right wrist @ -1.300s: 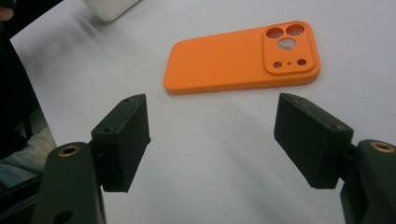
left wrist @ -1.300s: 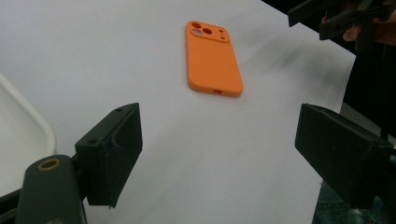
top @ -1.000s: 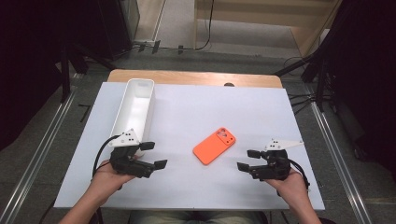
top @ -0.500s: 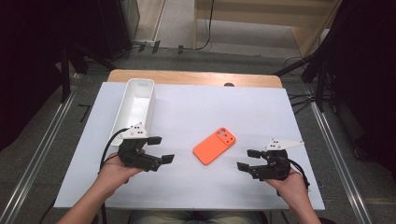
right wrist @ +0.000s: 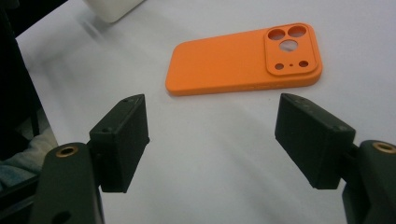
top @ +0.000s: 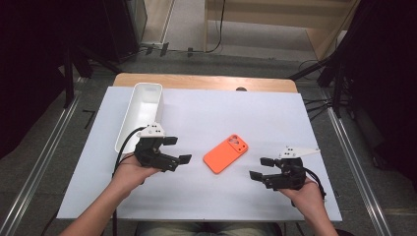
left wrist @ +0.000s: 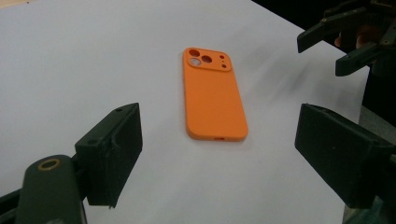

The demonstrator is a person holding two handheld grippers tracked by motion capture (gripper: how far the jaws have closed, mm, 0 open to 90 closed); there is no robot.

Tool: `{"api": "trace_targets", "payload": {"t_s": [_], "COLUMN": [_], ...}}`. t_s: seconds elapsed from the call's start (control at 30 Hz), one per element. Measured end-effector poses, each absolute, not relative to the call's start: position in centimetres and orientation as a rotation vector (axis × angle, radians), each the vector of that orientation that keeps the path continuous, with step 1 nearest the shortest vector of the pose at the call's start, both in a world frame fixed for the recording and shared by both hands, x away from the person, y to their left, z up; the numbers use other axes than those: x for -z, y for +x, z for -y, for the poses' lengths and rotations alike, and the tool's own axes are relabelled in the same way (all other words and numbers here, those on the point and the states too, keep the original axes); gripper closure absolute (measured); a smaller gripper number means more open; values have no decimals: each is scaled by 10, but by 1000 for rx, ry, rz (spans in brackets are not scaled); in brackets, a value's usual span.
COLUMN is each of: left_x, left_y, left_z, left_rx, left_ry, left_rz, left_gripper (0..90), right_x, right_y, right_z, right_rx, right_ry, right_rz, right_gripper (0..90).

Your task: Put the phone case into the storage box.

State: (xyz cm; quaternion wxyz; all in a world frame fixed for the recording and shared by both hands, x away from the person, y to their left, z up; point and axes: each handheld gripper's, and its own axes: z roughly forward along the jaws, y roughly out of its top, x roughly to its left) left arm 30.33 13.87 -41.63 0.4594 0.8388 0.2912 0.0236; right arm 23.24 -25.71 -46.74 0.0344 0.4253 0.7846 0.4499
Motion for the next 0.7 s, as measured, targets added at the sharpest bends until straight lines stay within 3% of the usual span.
{"api": "trace_targets", "payload": {"t_s": [0.7], "left_x": [418], "left_y": [326], "left_z": [-110], "left_rx": [-40], "left_ry": [2075], "left_rz": [-749], "left_gripper": [147], "right_x": [469], "right_y": [233], "right_z": [255], "right_rx": [-1377], "right_ry": [1305], "right_rz": [-2429], "right_gripper": [248]}}
